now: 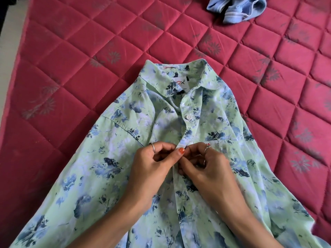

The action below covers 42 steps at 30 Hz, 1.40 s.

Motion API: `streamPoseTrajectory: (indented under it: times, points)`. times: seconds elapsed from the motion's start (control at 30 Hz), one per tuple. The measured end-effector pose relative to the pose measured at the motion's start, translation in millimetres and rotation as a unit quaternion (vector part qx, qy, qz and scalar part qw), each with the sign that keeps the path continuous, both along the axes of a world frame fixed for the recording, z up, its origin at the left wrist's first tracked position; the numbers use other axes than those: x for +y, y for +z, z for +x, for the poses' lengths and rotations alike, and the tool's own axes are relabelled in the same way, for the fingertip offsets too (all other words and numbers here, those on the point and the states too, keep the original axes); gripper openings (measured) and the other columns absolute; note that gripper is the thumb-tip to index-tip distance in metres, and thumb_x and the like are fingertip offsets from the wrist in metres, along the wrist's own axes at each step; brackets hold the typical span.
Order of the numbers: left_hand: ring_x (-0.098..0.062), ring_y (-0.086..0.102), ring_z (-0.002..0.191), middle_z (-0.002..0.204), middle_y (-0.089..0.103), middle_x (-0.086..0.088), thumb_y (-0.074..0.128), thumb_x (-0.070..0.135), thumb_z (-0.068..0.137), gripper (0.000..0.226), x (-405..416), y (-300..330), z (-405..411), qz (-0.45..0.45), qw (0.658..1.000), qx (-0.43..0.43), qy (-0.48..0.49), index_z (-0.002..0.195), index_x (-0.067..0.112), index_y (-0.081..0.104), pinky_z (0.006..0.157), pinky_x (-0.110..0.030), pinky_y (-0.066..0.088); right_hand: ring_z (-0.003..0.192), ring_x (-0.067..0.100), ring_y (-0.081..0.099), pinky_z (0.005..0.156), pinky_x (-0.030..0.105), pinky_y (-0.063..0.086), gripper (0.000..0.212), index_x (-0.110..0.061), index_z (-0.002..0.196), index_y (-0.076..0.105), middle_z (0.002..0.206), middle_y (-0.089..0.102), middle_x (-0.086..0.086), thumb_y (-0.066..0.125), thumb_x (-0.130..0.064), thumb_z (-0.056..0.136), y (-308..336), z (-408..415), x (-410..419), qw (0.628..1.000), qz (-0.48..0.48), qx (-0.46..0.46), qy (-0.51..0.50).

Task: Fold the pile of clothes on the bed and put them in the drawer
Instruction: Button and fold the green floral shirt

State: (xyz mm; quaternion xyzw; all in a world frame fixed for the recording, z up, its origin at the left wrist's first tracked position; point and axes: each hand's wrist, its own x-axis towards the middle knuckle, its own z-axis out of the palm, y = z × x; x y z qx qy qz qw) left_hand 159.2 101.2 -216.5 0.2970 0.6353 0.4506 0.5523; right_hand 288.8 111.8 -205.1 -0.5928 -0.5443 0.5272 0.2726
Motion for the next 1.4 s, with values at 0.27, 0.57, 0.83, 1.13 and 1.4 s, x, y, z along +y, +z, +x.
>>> streamPoseTrajectory:
  times: [0.27,0.57,0.83,1.13,1.4]
  points:
    - [-0.01,0.064,0.072,0.075,0.071,-0.001,0.075,0.016,0.07,0.008,2,-4,2,-0.018,0.997,-0.07,0.041,0.078,0.016,0.073,0.069,-0.017,0.053,0.062,0.018,0.066,0.056,0.032,0.054,0.008,-0.016,0.081,0.064,0.068,0.069,0.003,0.068,-0.012,0.086,-1,0,1,1.0,0.011,-0.004,0.01]
    - [-0.009,0.064,0.058,0.066,0.068,-0.003,0.071,0.014,0.062,0.007,6,-2,0,-0.066,0.98,-0.174,0.067,0.068,0.016,0.072,0.052,-0.017,0.051,0.065,0.03,0.066,0.061,0.047,0.055,0.011,-0.018,0.082,0.063,0.072,0.068,0.009,0.068,-0.01,0.087,0,0,3,0.999,0.024,0.039,0.028]
    - [-0.013,0.056,0.07,0.068,0.059,-0.001,0.069,0.01,0.066,0.022,8,-4,-3,-0.055,0.975,-0.205,0.068,0.082,0.016,0.055,0.073,-0.025,0.047,0.065,0.02,0.067,0.066,0.038,0.056,0.01,-0.012,0.084,0.062,0.069,0.068,0.007,0.067,-0.004,0.087,-4,4,11,0.992,-0.046,0.117,0.028]
    - [-0.008,0.056,0.066,0.063,0.056,0.004,0.063,-0.001,0.083,0.025,5,-7,-1,-0.028,0.976,-0.201,0.078,0.078,0.017,0.046,0.067,-0.018,0.052,0.068,0.022,0.07,0.075,0.046,0.059,0.006,-0.008,0.083,0.064,0.071,0.07,0.008,0.067,-0.005,0.087,-3,3,12,0.991,-0.061,0.122,0.014]
    - [-0.001,0.059,0.067,0.068,0.062,0.01,0.063,-0.001,0.085,0.017,-1,-8,8,0.054,0.994,-0.08,0.059,0.087,0.014,0.057,0.065,-0.011,0.047,0.067,0.02,0.07,0.067,0.043,0.059,0.008,-0.014,0.081,0.064,0.071,0.071,0.005,0.069,-0.012,0.088,-10,4,11,0.999,-0.016,0.042,0.027]
